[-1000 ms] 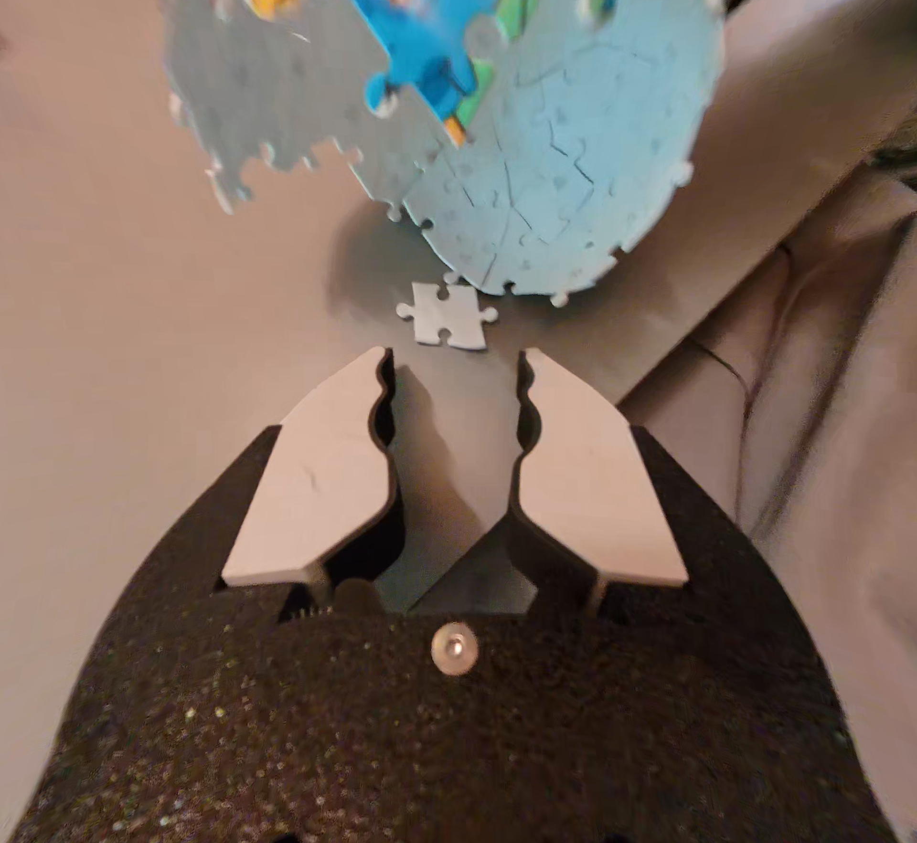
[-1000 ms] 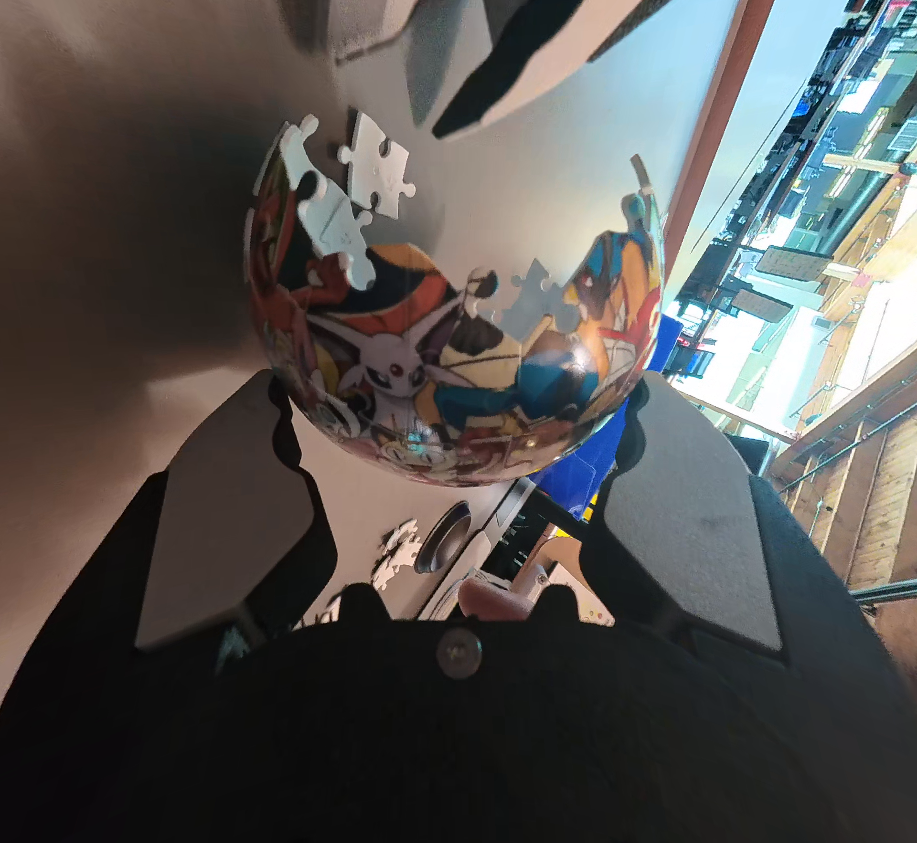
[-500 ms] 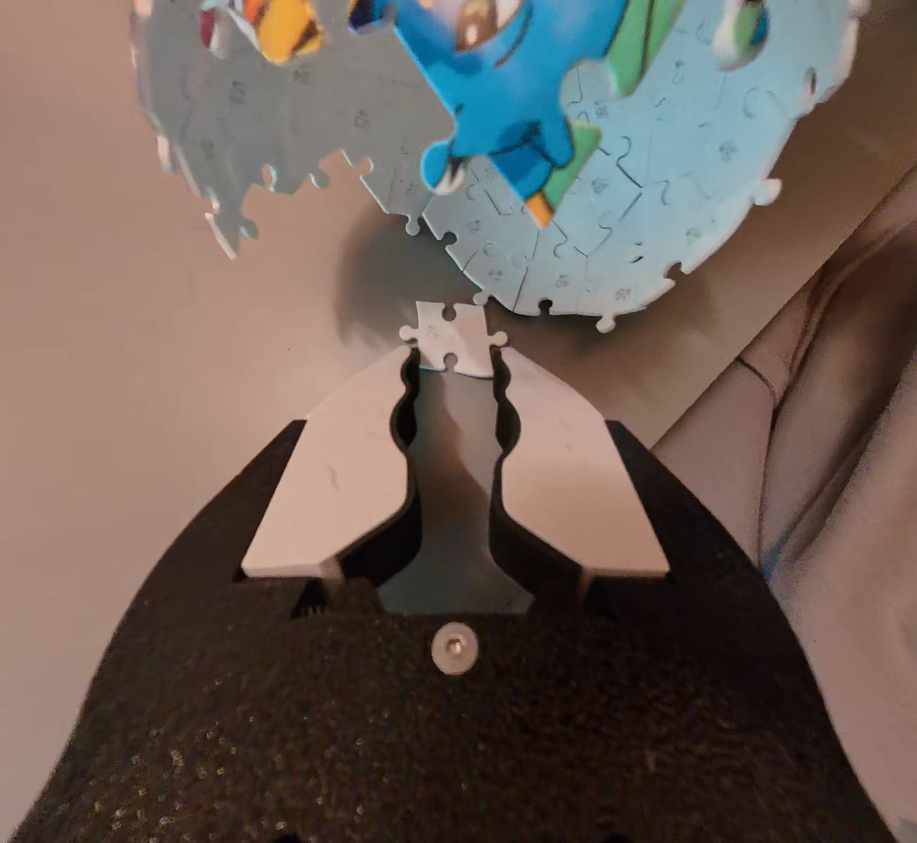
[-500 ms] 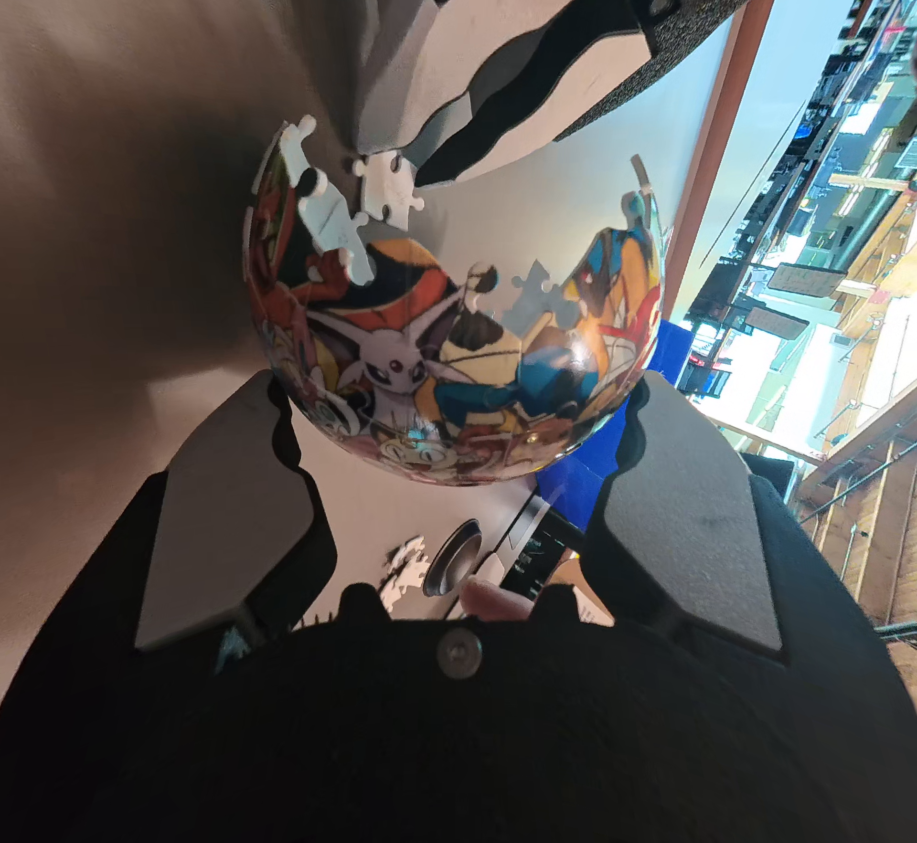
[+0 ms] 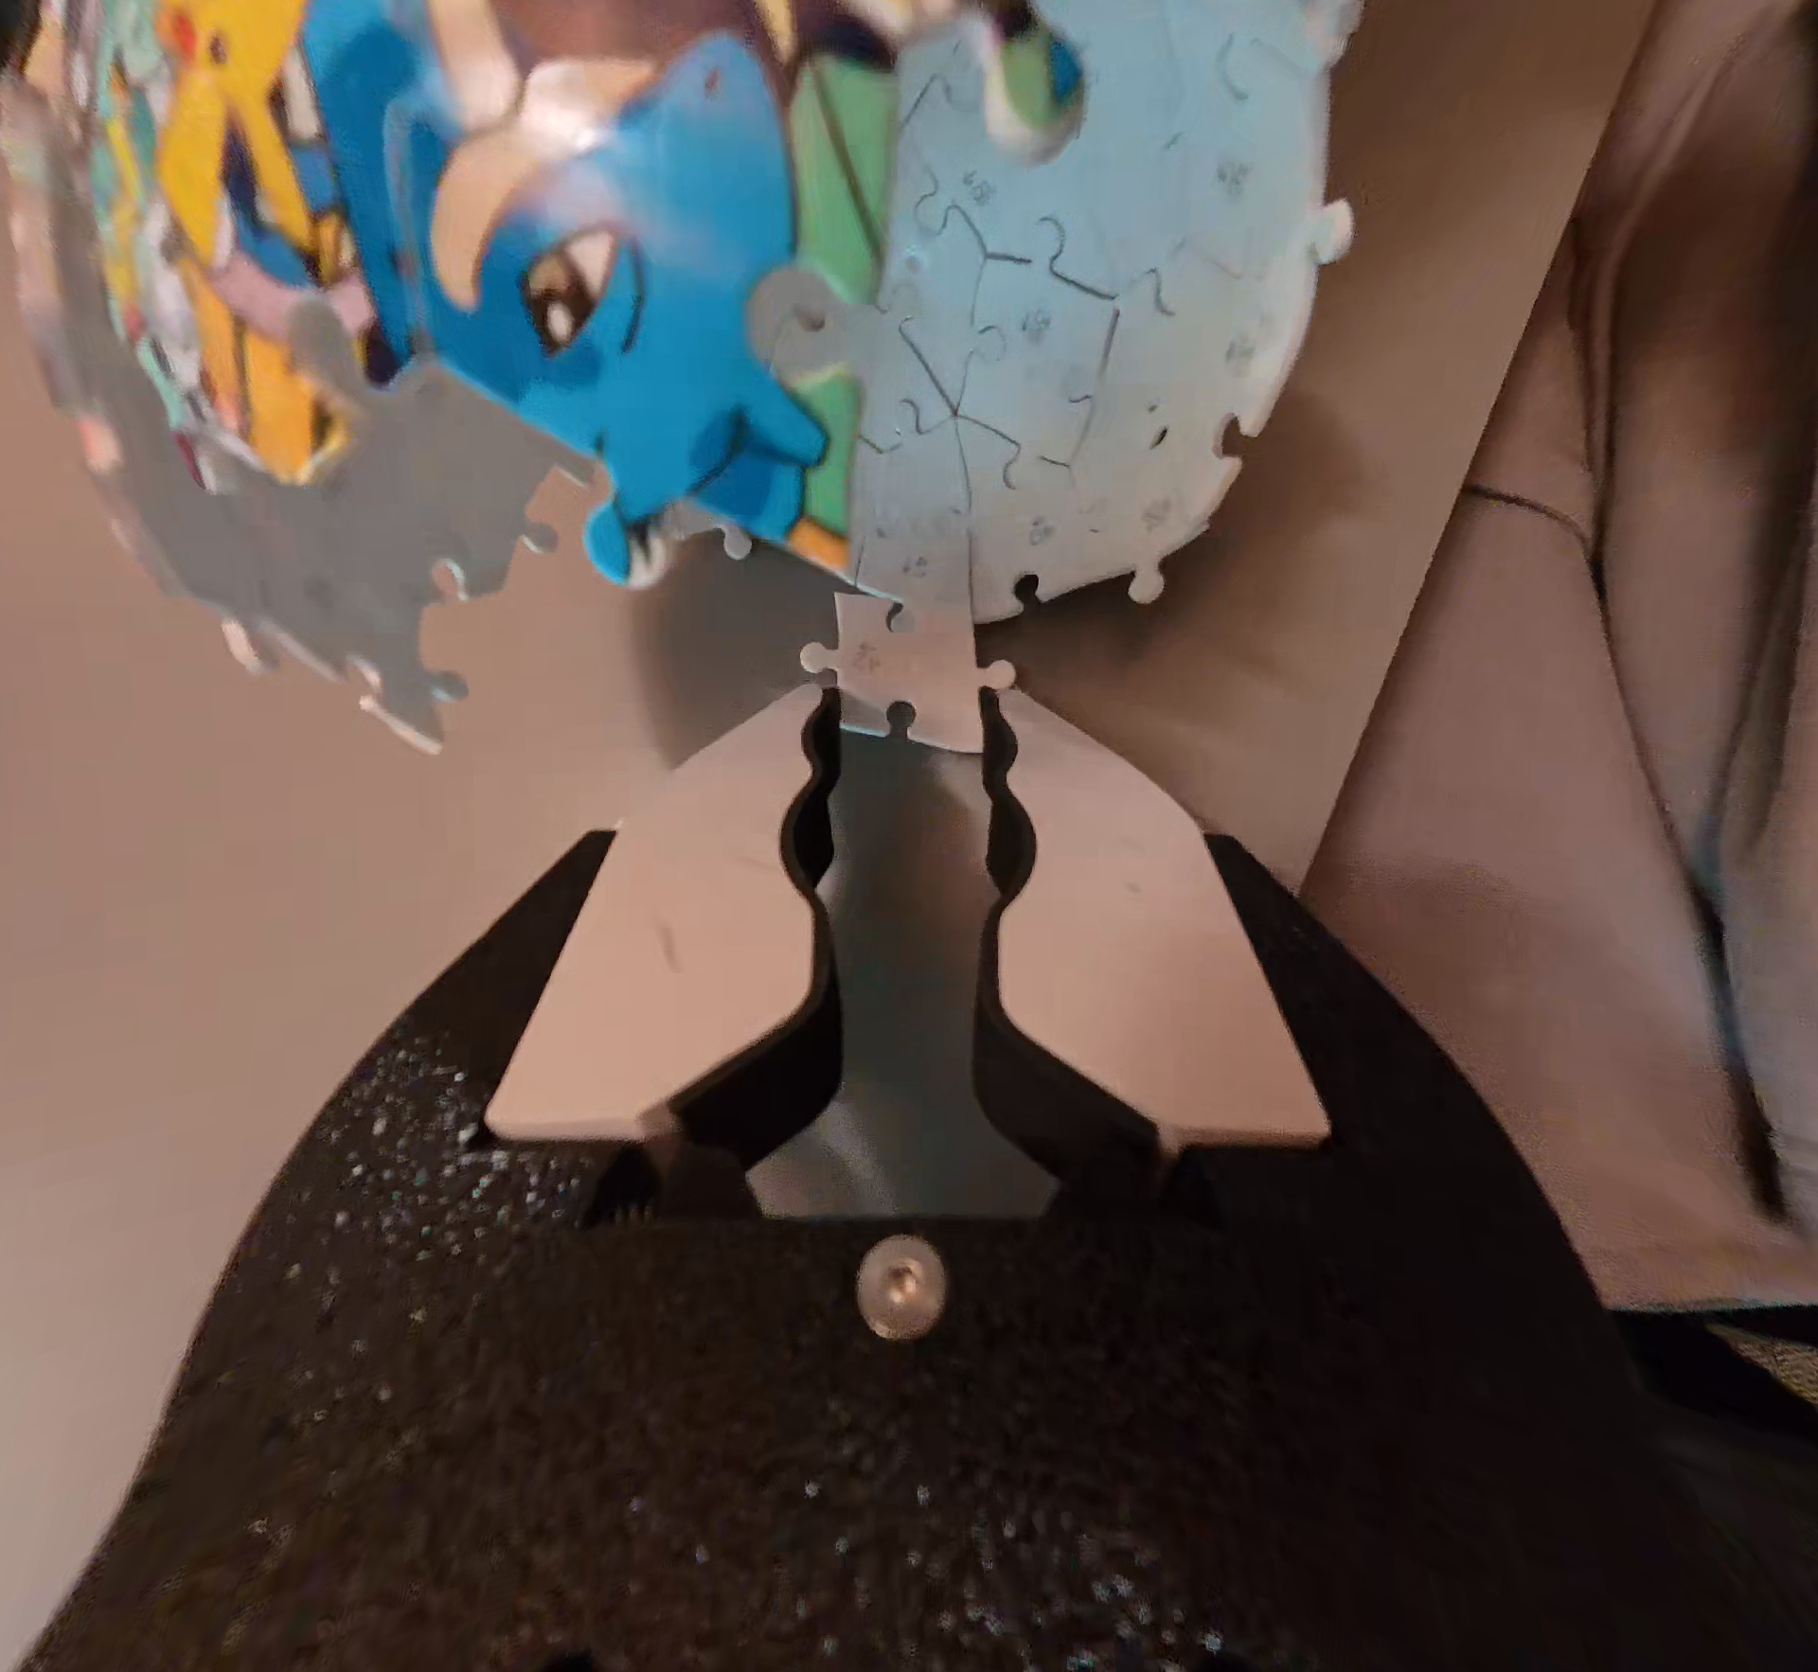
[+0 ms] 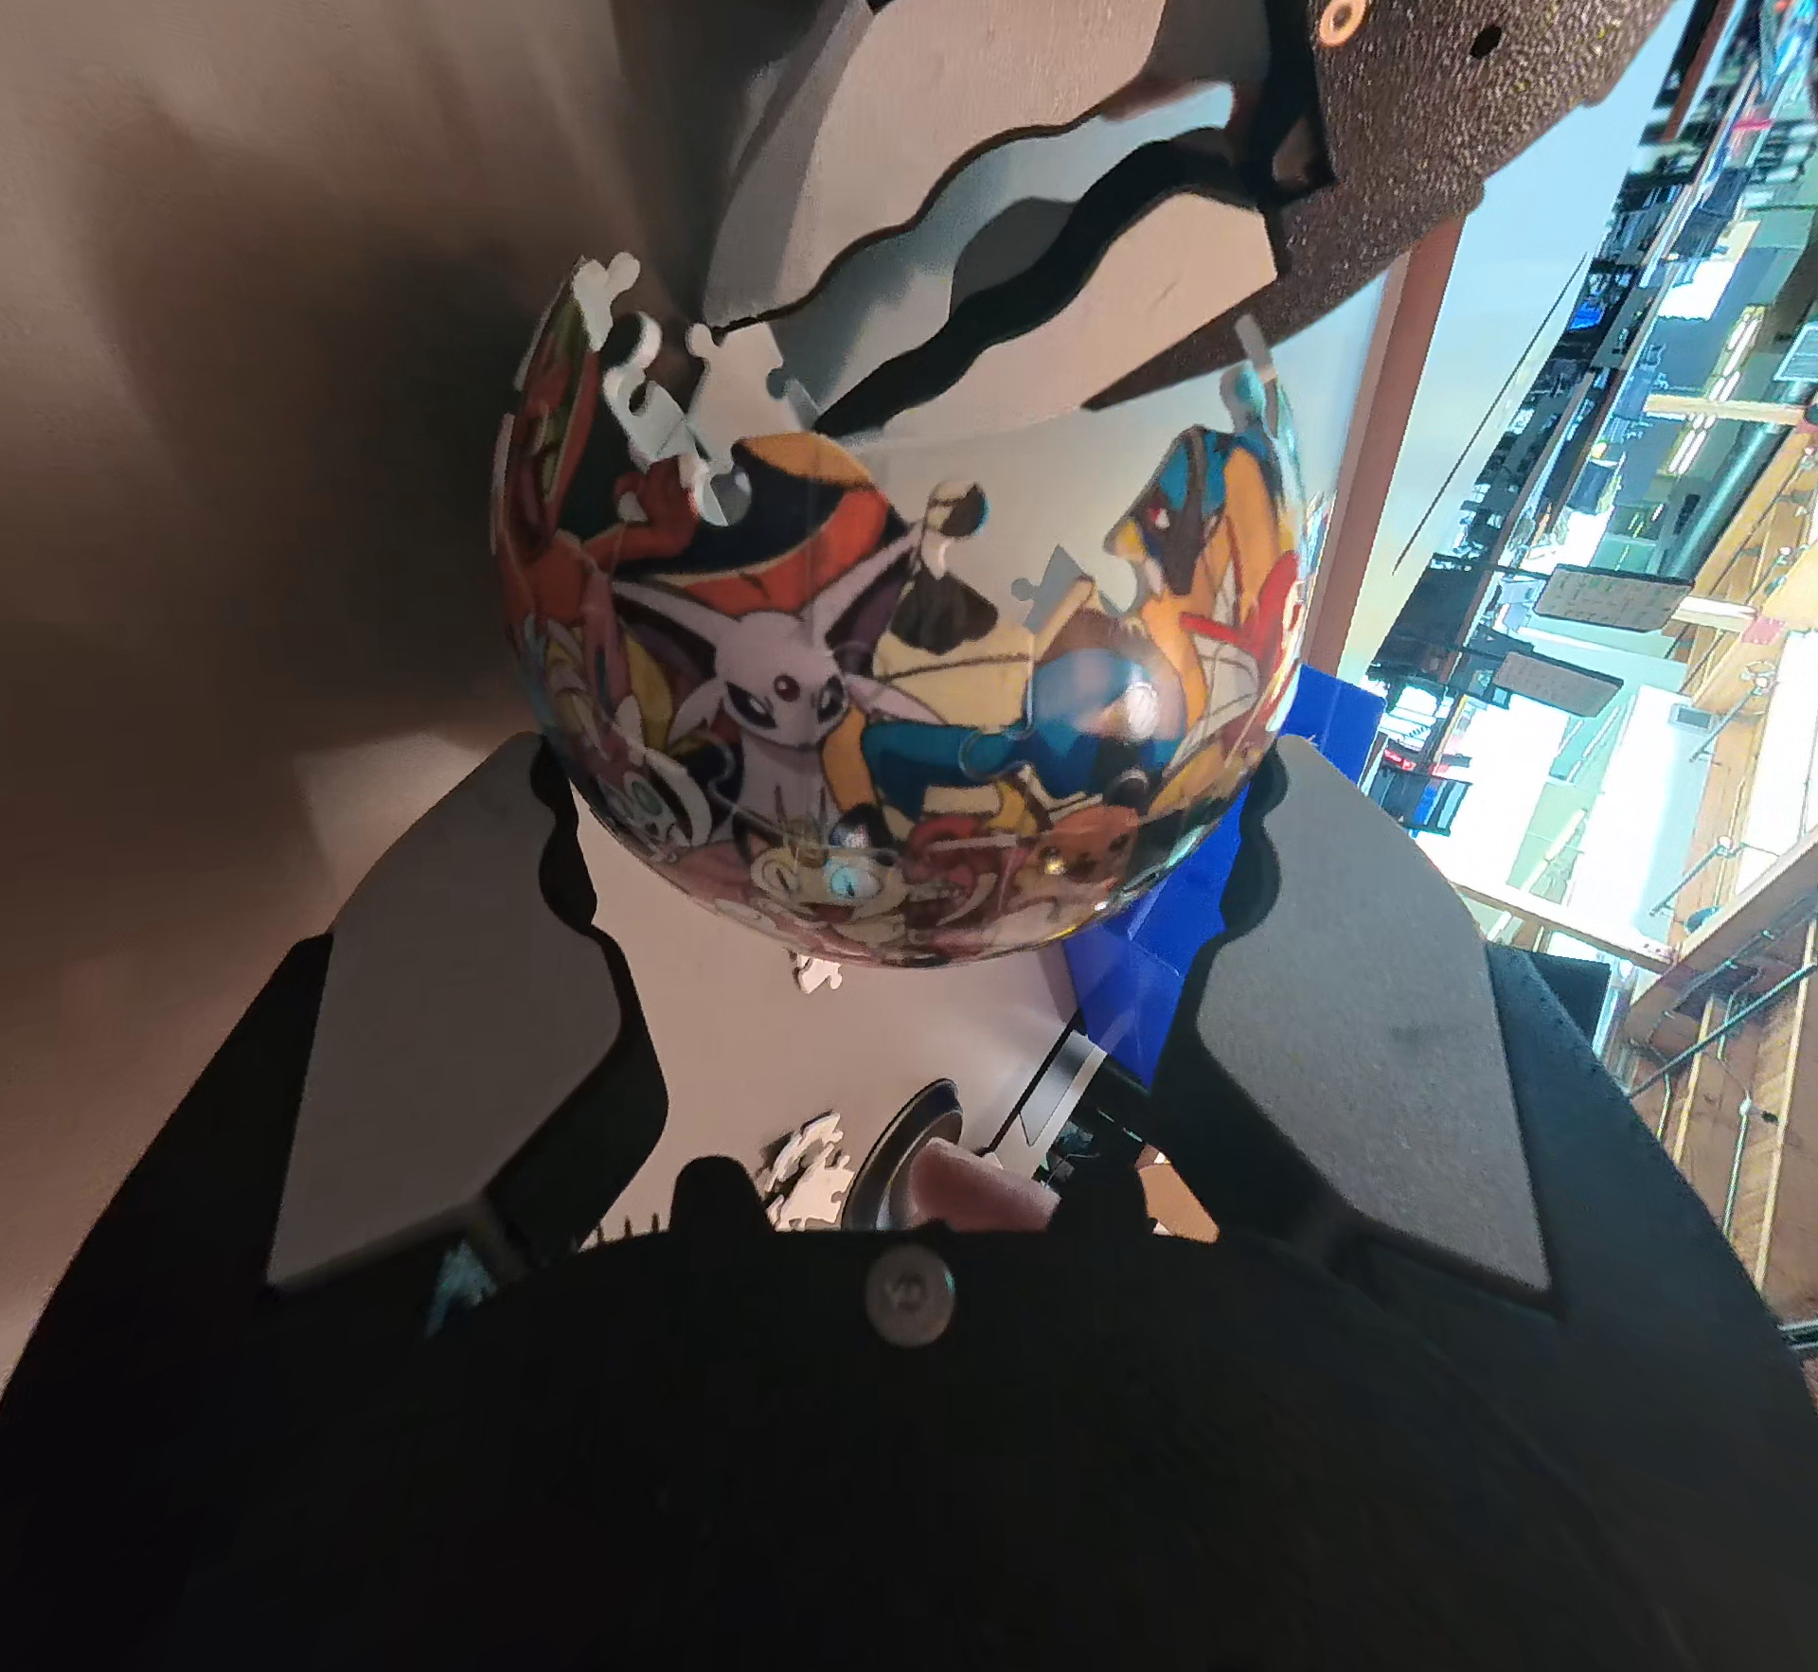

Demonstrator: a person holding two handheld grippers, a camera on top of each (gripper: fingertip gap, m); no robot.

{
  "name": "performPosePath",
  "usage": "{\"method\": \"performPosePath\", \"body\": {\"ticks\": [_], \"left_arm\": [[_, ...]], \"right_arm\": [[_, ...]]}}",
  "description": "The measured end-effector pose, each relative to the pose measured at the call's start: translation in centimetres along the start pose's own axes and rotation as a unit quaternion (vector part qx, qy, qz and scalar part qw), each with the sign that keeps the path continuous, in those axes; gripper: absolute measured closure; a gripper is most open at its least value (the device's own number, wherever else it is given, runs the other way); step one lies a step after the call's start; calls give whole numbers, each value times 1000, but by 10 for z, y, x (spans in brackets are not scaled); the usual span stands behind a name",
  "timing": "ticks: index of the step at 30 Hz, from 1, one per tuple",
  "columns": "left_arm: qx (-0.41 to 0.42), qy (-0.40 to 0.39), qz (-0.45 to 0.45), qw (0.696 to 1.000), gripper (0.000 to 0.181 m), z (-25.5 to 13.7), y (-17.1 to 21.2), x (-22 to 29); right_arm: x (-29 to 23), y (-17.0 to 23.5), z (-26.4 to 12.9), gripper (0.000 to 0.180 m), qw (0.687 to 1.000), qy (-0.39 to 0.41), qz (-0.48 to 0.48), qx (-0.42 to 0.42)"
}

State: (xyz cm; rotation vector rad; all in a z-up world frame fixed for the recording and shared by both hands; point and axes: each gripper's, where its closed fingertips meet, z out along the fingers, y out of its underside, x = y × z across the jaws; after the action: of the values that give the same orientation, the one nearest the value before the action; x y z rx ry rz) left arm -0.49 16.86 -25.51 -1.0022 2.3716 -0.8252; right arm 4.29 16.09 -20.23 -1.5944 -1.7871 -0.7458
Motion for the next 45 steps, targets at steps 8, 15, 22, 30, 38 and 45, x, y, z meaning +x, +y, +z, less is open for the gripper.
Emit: {"method": "performPosePath", "body": {"ticks": [8,15,22,30,38,45], "left_arm": [[42,29,31,998,154,1,-6,-1],[40,41,32,998,154,0,-3,-2],[33,64,21,997,154,1,-1,0],[30,78,-2,996,150,0,1,-3],[60,-6,-105,993,144,-12,0,-25],[14,-53,-124,991,132,0,6,-28]], "right_arm": [[0,1,0,53,1000,0,1,0],[0,-1,1,53,1000,1,3,6],[0,-2,1,53,1000,3,4,8],[1,-1,1,53,1000,4,1,5],[2,-2,1,53,1000,5,-1,7],[4,-1,3,53,1000,1,3,12]]}}
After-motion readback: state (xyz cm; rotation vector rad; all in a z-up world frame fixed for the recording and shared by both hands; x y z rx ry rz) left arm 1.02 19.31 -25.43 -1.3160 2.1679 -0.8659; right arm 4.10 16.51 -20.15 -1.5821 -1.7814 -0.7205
